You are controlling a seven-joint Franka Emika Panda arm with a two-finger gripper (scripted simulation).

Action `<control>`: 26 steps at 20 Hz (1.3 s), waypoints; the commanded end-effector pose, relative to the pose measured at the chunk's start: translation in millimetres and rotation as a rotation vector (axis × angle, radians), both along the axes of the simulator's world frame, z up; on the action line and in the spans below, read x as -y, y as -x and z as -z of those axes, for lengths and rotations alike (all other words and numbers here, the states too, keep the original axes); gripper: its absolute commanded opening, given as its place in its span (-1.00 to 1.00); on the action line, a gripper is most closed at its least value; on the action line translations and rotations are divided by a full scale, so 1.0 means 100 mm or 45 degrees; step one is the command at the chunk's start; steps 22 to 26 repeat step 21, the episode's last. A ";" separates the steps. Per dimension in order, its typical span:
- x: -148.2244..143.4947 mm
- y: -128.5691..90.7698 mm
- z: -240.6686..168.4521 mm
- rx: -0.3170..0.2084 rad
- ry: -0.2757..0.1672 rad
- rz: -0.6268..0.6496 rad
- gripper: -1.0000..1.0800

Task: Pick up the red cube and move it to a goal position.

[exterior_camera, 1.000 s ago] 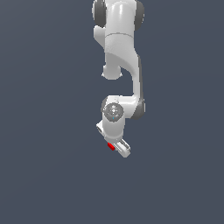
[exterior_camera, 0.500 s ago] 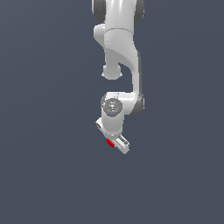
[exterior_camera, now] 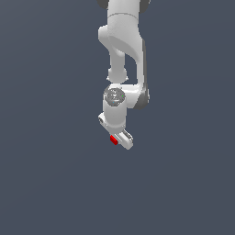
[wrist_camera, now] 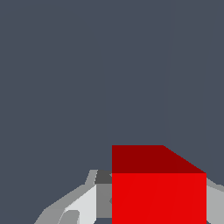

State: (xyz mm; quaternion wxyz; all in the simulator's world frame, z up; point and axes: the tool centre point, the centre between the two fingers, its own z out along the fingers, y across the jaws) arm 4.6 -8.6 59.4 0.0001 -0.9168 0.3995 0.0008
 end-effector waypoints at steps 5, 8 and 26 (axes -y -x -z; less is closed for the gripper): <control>0.10 0.36 -0.27 0.001 -0.001 0.000 -1.00; 0.14 0.50 -0.38 0.001 -0.002 0.000 -1.00; 0.22 0.78 -0.60 0.002 0.000 0.001 -1.00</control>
